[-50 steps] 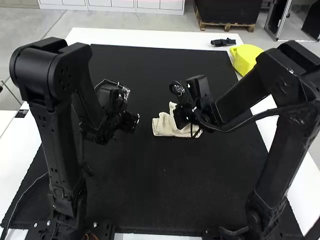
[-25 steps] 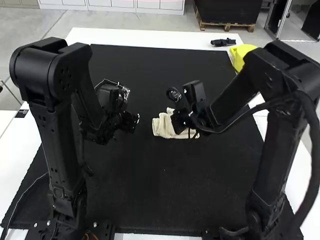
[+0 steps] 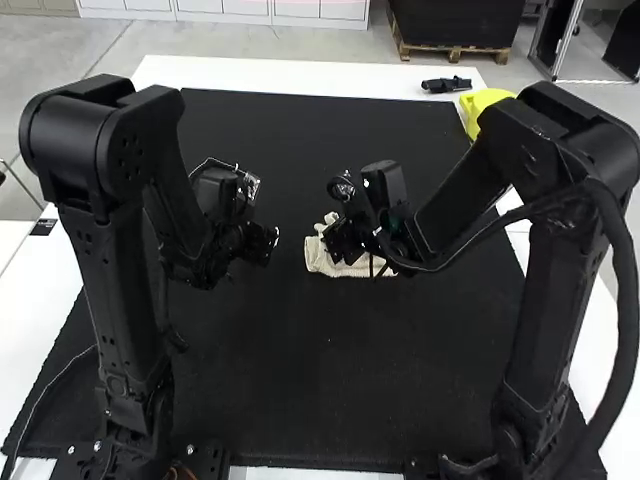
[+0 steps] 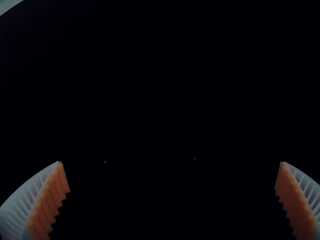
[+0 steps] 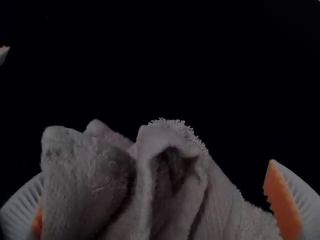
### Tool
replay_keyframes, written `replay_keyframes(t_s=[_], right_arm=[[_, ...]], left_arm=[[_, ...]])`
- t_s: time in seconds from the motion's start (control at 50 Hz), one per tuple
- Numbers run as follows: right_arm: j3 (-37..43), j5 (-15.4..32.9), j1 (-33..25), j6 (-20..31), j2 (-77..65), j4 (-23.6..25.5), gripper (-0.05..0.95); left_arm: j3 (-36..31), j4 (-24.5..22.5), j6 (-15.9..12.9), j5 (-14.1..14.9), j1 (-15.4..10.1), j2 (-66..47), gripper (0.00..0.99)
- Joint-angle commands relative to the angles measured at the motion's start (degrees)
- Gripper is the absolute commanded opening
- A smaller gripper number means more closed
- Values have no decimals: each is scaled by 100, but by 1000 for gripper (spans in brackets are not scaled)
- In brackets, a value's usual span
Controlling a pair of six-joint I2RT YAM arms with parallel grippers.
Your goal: Fold the towel.
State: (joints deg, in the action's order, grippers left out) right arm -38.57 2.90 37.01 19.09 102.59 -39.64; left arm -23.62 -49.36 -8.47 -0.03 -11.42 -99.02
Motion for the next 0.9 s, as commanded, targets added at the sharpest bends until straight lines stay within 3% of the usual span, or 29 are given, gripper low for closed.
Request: replay_keyframes(t_s=[0.0,0.18,0.6,0.76,0.84,0.88], right_arm=[[-72,80,69,314,7,-185,921],[42,194,-54,710,-239,-642,921],[121,343,-836,771,-925,-809,895],[183,176,-1328,657,-722,-536,651],[236,62,-1443,446,-564,-519,295],[262,-8,-1487,420,-494,-510,174]], left_arm=[[-20,-56,74,-23,-44,190,966],[-38,-65,65,-23,-44,190,966],[-64,-100,74,-32,-168,190,966],[-91,-73,126,-49,-326,190,966],[-91,-73,153,-76,-387,199,966],[-91,-73,161,-102,-405,208,966]])
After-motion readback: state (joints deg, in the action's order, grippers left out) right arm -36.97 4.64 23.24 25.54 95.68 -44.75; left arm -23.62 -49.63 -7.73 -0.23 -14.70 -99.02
